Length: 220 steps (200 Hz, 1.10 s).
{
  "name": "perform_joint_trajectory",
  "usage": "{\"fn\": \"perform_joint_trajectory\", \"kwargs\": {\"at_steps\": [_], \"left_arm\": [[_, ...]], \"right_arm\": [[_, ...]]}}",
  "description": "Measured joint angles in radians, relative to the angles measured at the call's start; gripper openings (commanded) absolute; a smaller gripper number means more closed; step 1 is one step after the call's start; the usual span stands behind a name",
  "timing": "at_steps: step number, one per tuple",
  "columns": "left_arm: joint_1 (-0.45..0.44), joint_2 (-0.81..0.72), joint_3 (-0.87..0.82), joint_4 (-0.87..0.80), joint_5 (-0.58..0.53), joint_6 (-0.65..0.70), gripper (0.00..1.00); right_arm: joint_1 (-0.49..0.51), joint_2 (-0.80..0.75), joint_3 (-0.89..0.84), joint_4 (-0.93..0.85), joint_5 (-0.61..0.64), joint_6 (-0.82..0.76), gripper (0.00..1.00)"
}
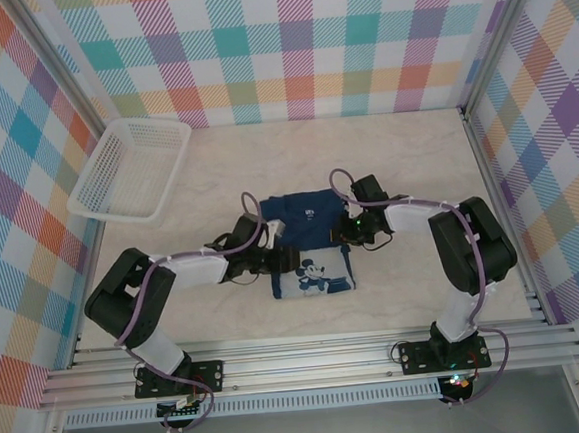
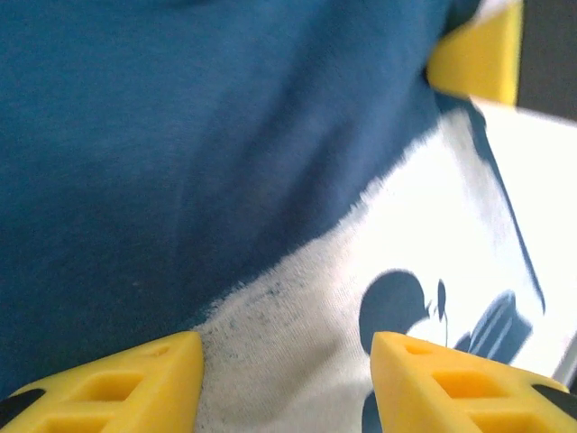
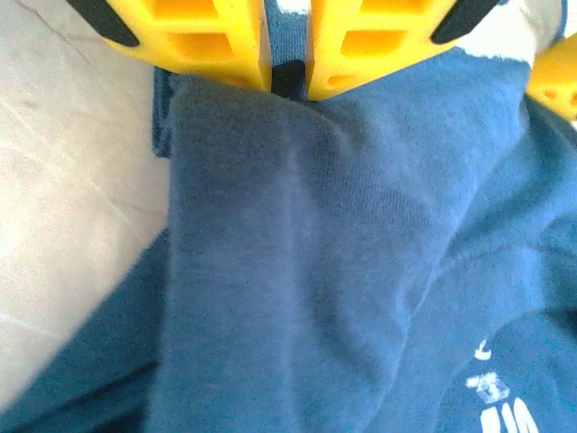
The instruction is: Fold the inside-out t-shirt
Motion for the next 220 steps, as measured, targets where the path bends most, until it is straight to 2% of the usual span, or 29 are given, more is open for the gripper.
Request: {"fn": "perform_joint_trajectory", "kwargs": {"at_steps": [24, 44, 56, 66, 85, 121, 161, 191, 220], "left_arm": [[-0.063, -0.056, -0.021, -0.062, -0.022, 0.000, 0.56], [-0.058, -0.110, -0.003, -0.159, -0.099, 0.016, 0.56], [-0.023, -0.126, 0.030, -0.200, -0.134, 0.027, 0.57], [0.021, -0.127, 0.068, -0.218, -0.156, 0.036, 0.61], [0.115, -0.115, 0.134, -0.219, -0.185, 0.041, 0.68], [0.228, 0.060, 0.296, -0.221, -0.191, 0.049, 0.73], [0.249, 0.235, 0.426, -0.259, -0.158, 0.076, 0.75], [0.248, 0.280, 0.444, -0.256, -0.106, 0.092, 0.75], [0.245, 0.295, 0.447, -0.251, -0.079, 0.099, 0.71]], "right_arm": [[-0.001, -0.072, -0.039, -0.061, 0.008, -0.016, 0.29], [-0.001, -0.138, -0.028, -0.102, 0.039, -0.047, 0.41], [-0.004, -0.148, 0.018, -0.124, 0.058, -0.068, 0.48], [-0.008, -0.136, 0.080, -0.136, 0.077, -0.088, 0.53], [-0.027, -0.064, 0.216, -0.143, 0.101, -0.123, 0.57], [-0.062, 0.128, 0.411, -0.159, 0.123, -0.172, 0.67], [-0.059, 0.269, 0.485, -0.205, 0.111, -0.216, 0.69], [-0.038, 0.295, 0.485, -0.224, 0.089, -0.228, 0.67], [-0.011, 0.296, 0.485, -0.224, 0.071, -0.230, 0.62]]}}
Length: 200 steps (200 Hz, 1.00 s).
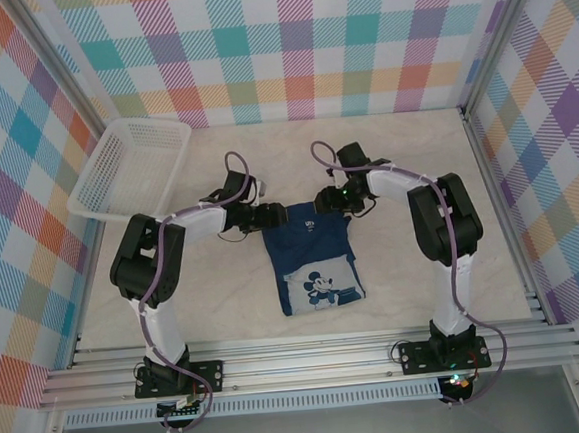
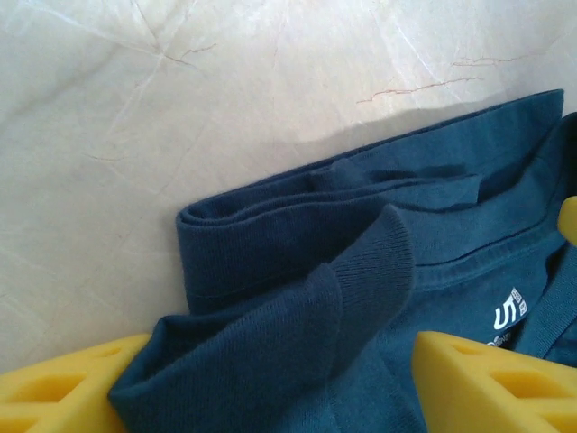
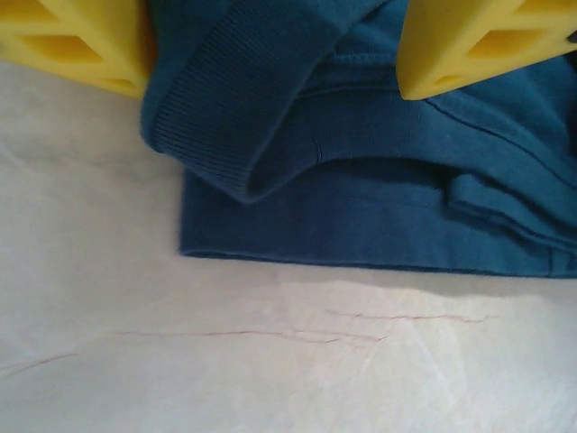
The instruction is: Fold the inside-out t-shirt
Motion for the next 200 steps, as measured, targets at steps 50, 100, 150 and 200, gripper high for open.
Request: {"fn": "perform_joint_trajectory", "kwargs": {"at_steps": [50, 100, 150, 200], "left_arm": [[0.000, 0.021, 0.006, 0.010, 0.000, 0.006, 0.48], [0.000, 0.056, 0.025, 0.029, 0.006, 0.023, 0.20], [-0.012, 0.096, 0.072, 0.053, 0.058, 0.047, 0.00], [0.008, 0.096, 0.130, 0.043, 0.072, 0.075, 0.00]], "right_arm": [[0.021, 0.004, -0.014, 0.012, -0.043, 0.003, 0.47], [0.023, 0.010, -0.027, 0.047, -0.054, 0.023, 0.25], [0.023, 0.010, -0.045, 0.132, -0.056, 0.058, 0.05], [-0.003, -0.010, -0.061, 0.247, -0.071, 0.089, 0.00]]}}
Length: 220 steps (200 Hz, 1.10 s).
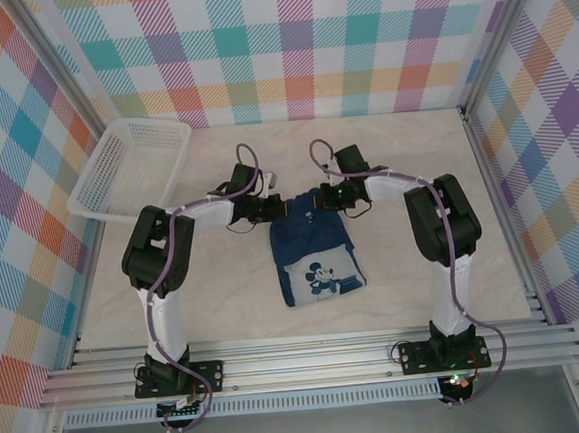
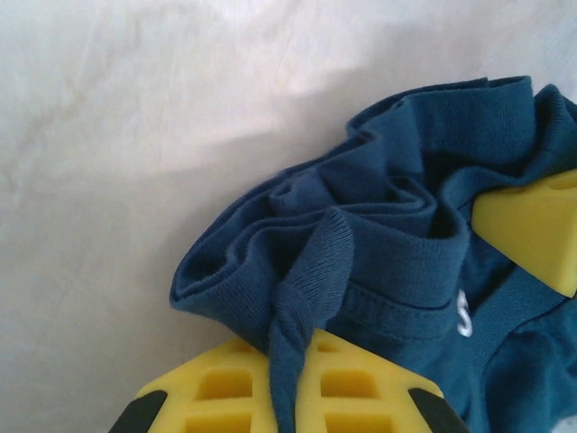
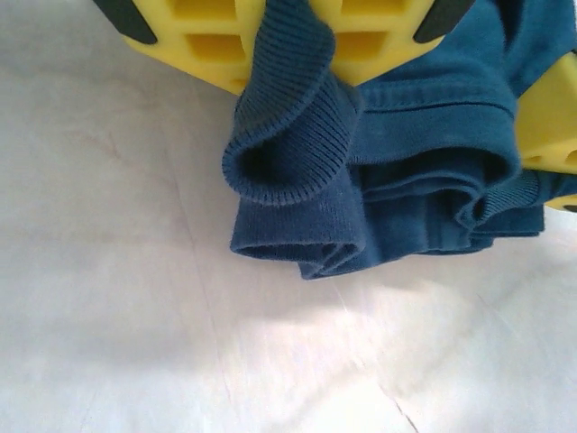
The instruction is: Fold the inside-out t-shirt
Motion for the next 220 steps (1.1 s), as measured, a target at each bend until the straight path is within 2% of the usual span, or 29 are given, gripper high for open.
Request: {"fn": "perform_joint_trajectory", "kwargs": {"at_steps": [23, 74, 100, 129, 163, 187, 202, 220], "left_arm": [[0.026, -0.012, 0.093, -0.045, 0.001, 0.011, 0.00], [0.072, -0.063, 0.467, -0.165, 0.006, 0.068, 0.00], [0.077, -0.134, 0.518, -0.181, 0.033, 0.090, 0.00], [0.077, -0.237, 0.365, -0.138, 0.071, 0.089, 0.00], [0.056, -0.317, 0.047, -0.065, 0.103, 0.046, 0.00], [0.001, -0.354, -0.152, -0.039, 0.114, -0.003, 0.00], [-0.031, -0.369, -0.211, -0.037, 0.116, -0.022, 0.00], [-0.053, -0.377, -0.222, -0.027, 0.119, -0.035, 0.00]], "right_arm": [[-0.022, -0.041, 0.022, 0.049, -0.011, 0.004, 0.00], [-0.049, -0.105, 0.262, 0.143, -0.047, -0.014, 0.01], [-0.050, -0.180, 0.277, 0.201, -0.081, -0.047, 0.01], [-0.050, -0.273, 0.136, 0.301, -0.134, -0.060, 0.02], [-0.049, -0.365, -0.191, 0.383, -0.171, -0.034, 0.03], [-0.042, -0.439, -0.407, 0.367, -0.161, -0.003, 0.03], [-0.037, -0.499, -0.494, 0.344, -0.140, 0.012, 0.04], [-0.032, -0.550, -0.520, 0.317, -0.108, 0.023, 0.04]]}}
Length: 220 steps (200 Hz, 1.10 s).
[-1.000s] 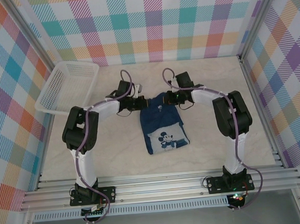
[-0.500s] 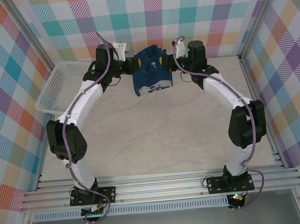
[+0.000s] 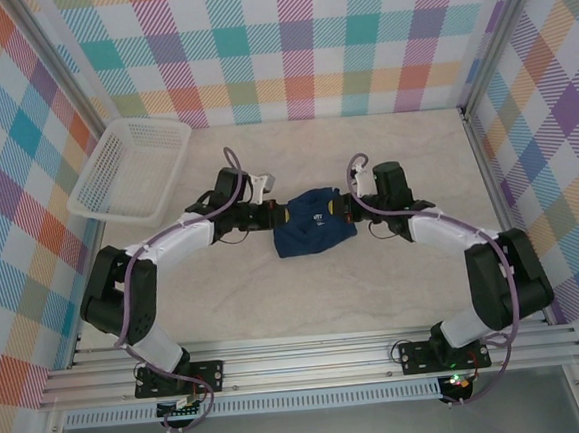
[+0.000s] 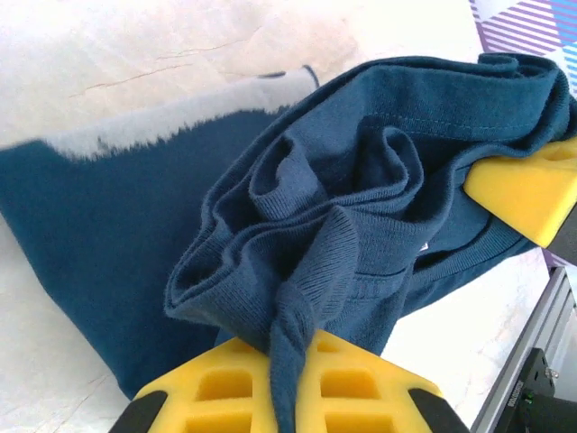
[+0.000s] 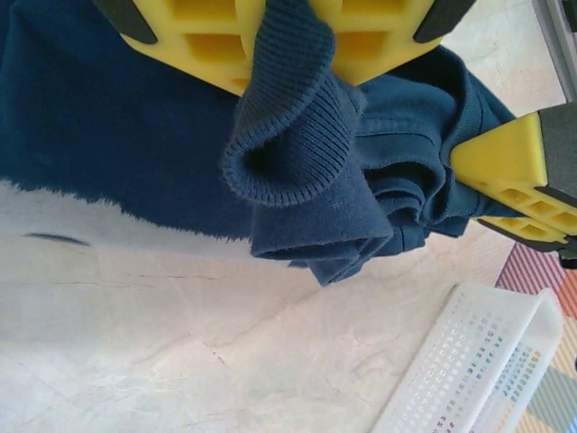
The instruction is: Fold the inside-out t-shirt
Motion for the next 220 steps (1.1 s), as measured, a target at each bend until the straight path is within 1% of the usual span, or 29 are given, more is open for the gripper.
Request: {"fn": "perform_joint_trajectory", "kwargs": {"at_steps": [20, 39, 63, 93, 103, 112, 136, 155, 165, 181, 202, 220], "left_arm": [[0.000, 0.004, 0.005, 0.029, -0.003, -0.010, 0.00], [0.000, 0.040, 0.034, 0.042, -0.010, -0.019, 0.00], [0.000, 0.119, 0.084, 0.040, -0.043, -0.019, 0.00], [0.006, 0.240, 0.166, 0.032, -0.096, -0.018, 0.07], [0.008, 0.275, 0.187, 0.032, -0.118, -0.016, 0.12], [0.010, 0.308, 0.209, 0.024, -0.133, -0.014, 0.20], [0.016, 0.396, 0.277, 0.009, -0.173, 0.002, 0.31], [0.021, 0.423, 0.300, -0.001, -0.208, 0.012, 0.39], [0.025, 0.420, 0.300, -0.013, -0.227, 0.014, 0.44], [0.029, 0.403, 0.297, -0.022, -0.267, 0.029, 0.49], [0.035, 0.335, 0.259, -0.043, -0.319, 0.034, 0.55], [0.035, 0.228, 0.184, -0.039, -0.335, 0.027, 0.60]], "right_arm": [[0.000, -0.011, 0.010, -0.014, 0.055, 0.003, 0.04], [0.000, 0.016, 0.048, -0.065, 0.107, 0.004, 0.04], [0.000, 0.109, 0.137, -0.120, 0.159, 0.003, 0.04], [0.000, 0.250, 0.253, -0.165, 0.212, -0.009, 0.06], [-0.002, 0.304, 0.291, -0.176, 0.227, -0.019, 0.09], [-0.004, 0.351, 0.329, -0.189, 0.239, -0.027, 0.13], [-0.019, 0.475, 0.431, -0.232, 0.264, -0.055, 0.27], [-0.040, 0.523, 0.500, -0.283, 0.277, -0.079, 0.38], [-0.051, 0.526, 0.531, -0.311, 0.287, -0.099, 0.43], [-0.066, 0.522, 0.571, -0.347, 0.307, -0.124, 0.47], [-0.077, 0.480, 0.572, -0.390, 0.333, -0.157, 0.50], [-0.080, 0.391, 0.515, -0.405, 0.319, -0.171, 0.51]]}}
